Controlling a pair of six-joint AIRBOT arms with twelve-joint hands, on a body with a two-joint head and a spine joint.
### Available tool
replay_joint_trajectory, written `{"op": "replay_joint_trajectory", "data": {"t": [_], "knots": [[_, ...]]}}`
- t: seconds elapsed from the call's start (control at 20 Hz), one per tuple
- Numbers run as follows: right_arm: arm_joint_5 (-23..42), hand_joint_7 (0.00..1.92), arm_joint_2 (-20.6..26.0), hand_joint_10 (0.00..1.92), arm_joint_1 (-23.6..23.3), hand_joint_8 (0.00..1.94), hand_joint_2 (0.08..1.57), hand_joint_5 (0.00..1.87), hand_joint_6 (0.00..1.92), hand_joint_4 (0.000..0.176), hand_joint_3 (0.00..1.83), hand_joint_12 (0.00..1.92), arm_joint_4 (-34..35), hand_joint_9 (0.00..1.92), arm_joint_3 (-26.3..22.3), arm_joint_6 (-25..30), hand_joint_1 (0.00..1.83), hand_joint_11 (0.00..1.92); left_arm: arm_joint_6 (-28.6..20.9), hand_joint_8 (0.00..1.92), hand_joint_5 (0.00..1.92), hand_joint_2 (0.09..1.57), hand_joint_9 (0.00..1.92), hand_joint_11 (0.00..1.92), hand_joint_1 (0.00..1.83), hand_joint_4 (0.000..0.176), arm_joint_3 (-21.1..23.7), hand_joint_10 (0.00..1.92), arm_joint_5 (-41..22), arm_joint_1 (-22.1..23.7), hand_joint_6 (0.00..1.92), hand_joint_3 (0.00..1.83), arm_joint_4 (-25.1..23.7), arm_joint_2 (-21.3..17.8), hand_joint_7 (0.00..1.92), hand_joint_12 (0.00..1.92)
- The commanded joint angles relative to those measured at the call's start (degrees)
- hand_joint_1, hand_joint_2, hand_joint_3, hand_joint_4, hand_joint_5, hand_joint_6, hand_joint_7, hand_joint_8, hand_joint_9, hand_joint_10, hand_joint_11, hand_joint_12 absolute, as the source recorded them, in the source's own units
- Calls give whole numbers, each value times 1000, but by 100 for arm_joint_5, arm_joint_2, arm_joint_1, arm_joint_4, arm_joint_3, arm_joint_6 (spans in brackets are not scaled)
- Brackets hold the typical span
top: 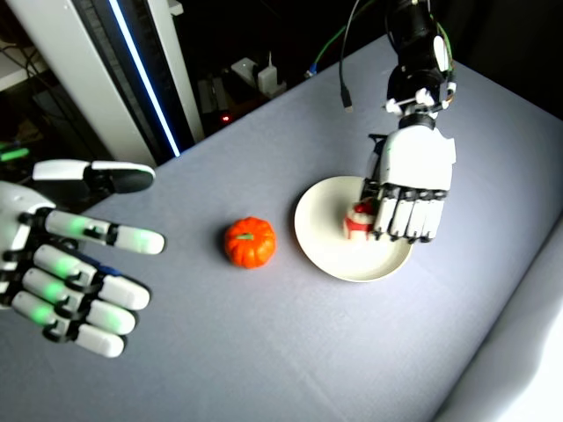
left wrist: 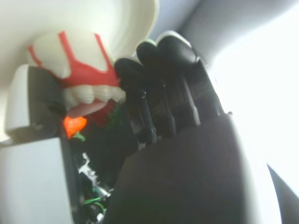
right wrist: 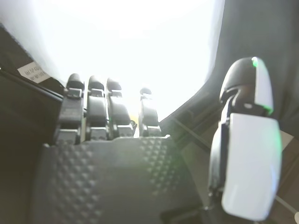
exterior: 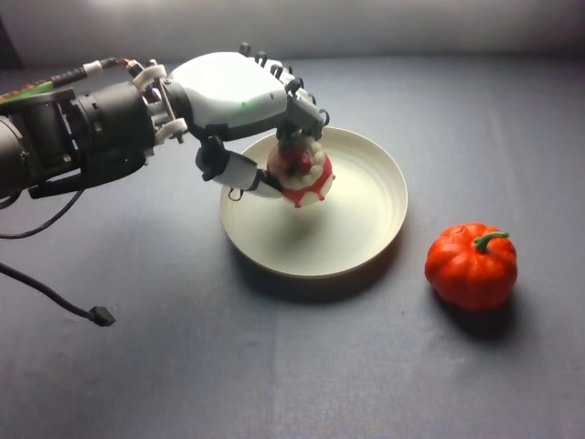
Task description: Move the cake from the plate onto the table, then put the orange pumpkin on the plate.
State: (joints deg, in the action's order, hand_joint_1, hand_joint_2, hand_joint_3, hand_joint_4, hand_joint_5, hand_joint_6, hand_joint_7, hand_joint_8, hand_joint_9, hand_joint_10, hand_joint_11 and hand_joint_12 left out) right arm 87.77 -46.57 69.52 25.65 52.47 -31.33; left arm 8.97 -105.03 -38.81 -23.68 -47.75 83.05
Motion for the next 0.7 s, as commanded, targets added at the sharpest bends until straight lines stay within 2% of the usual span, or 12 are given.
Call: {"op": "replay_joint_trajectory", "data": {"t": [0.0,0.1,0.15,0.2,0.3,0.35,0.4,0.45,0.5,0.55,0.6,0.65], "knots": [[710,0,25,0,-66,0,904,0,0,176,0,0,24,0,38,63,524,0,2,1723,751,1293,414,400,1154,0,37,1878,-564,97,1272,0,388,-96,578,1920],[709,0,25,0,-66,0,901,3,1,176,0,0,24,0,31,63,515,0,2,1700,743,1298,372,344,1138,0,218,1844,-655,171,1315,1,676,-335,564,1921],[709,0,25,0,-66,0,897,0,0,176,0,0,24,0,25,64,486,0,2,1710,692,1335,245,230,1106,0,339,1783,-654,241,1472,5,691,-501,482,1921],[709,0,26,0,-66,0,908,0,0,176,0,3,25,0,21,66,438,8,2,1325,603,1338,96,45,1046,0,510,1554,-646,296,1550,1,705,-736,263,1910],[706,0,26,0,-66,0,914,0,0,176,1,13,25,0,12,68,384,28,2,1181,683,1276,70,69,1078,0,737,1489,-639,310,1429,0,731,-1095,228,1917],[705,0,26,0,-66,0,921,0,0,176,3,14,26,0,10,68,372,25,2,956,741,1239,87,68,1089,0,881,1308,-616,263,1357,0,806,-1333,245,1921],[703,0,26,0,-66,0,912,0,0,176,0,15,28,0,8,68,394,27,2,619,731,1247,17,13,1085,0,982,819,-619,184,1371,0,922,-1511,226,1768],[695,0,26,0,-66,0,916,0,0,176,1,2,30,0,6,68,422,5,2,357,735,1245,59,2,1089,0,1084,402,-597,45,1368,1,1046,-1717,271,1370],[694,0,25,0,-66,0,916,0,0,176,1,2,31,0,4,68,422,5,2,357,735,1245,59,2,1089,0,1110,402,-579,-1,1368,1,1066,-1766,271,1370],[693,0,25,0,-65,0,924,0,0,176,3,0,32,0,-1,68,469,0,2,701,686,1273,189,25,1073,0,1137,1201,-565,-98,1434,3,1088,-1836,480,1729],[693,0,25,0,-65,0,923,0,0,176,3,0,32,0,-4,68,476,0,2,1385,780,1280,294,144,1146,0,1178,1451,-541,-260,1395,2,1160,-1903,531,1822],[692,0,24,0,-64,0,933,0,0,176,7,0,33,0,-6,68,484,0,2,1523,768,1293,323,174,1148,0,1202,1505,-551,-425,1451,4,1269,-1933,537,1837]]}}
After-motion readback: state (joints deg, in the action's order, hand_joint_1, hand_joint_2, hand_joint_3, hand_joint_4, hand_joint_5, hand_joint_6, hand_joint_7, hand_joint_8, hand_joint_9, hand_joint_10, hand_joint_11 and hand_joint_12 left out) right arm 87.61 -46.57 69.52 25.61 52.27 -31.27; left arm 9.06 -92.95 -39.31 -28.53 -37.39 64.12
